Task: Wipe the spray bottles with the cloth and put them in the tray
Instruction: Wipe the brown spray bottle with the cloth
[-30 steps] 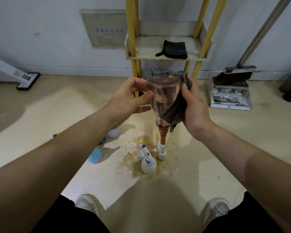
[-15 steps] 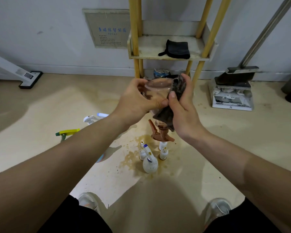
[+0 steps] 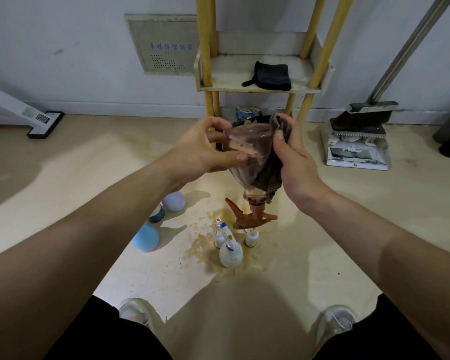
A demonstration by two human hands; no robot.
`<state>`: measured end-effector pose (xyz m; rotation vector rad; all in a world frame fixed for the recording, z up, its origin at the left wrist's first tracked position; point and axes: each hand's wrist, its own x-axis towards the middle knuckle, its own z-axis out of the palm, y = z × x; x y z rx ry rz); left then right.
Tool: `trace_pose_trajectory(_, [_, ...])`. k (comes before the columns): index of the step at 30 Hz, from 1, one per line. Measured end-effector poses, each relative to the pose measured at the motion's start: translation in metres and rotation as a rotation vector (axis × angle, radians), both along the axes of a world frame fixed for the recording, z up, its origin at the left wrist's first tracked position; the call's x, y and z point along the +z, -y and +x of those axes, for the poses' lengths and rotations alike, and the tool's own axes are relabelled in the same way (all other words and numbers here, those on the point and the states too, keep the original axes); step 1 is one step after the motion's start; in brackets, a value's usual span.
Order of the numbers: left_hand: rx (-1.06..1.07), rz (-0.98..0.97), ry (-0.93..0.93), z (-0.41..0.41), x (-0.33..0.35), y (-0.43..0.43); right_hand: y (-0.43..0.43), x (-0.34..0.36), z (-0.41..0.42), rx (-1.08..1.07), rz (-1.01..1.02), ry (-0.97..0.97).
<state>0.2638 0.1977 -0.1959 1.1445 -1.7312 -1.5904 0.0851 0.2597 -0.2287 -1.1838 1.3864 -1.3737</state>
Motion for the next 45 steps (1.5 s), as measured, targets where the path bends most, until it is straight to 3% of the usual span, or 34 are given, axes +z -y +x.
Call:
trace_pose_trajectory(10, [0.027,0.037,0.012,-0.005,-0.013,-0.003,-0.006,0.001,0.013,0.081,-0.164,-0.381])
trace_pose_trajectory(15, [0.039,0.115,-0.03,-0.007,-0.018,-0.005,-0.005,0.003,0.007,0.092,-0.172,-0.377])
trace_pose_trajectory(19, [0.099,0.138,-0.063,-0.007,-0.019,-0.005,0.002,0.006,-0.015,-0.04,-0.096,-0.503])
trace_pose_trajectory(23, [0.157,0.127,-0.085,0.001,-0.014,0.001,0.006,0.006,-0.04,-0.232,0.049,-0.509])
trace_pose_trajectory(29, [0.192,0.116,-0.121,0.012,-0.009,0.009,0.008,-0.007,-0.052,-0.185,0.327,-0.617])
trace_pose_trajectory(41, [0.155,0.105,-0.146,0.022,-0.012,0.01,0.006,0.002,-0.055,0.091,0.47,-0.378])
trace_pose_trajectory(45, [0.141,0.138,-0.155,0.024,-0.015,0.012,0.005,0.0,-0.06,0.147,0.491,-0.383])
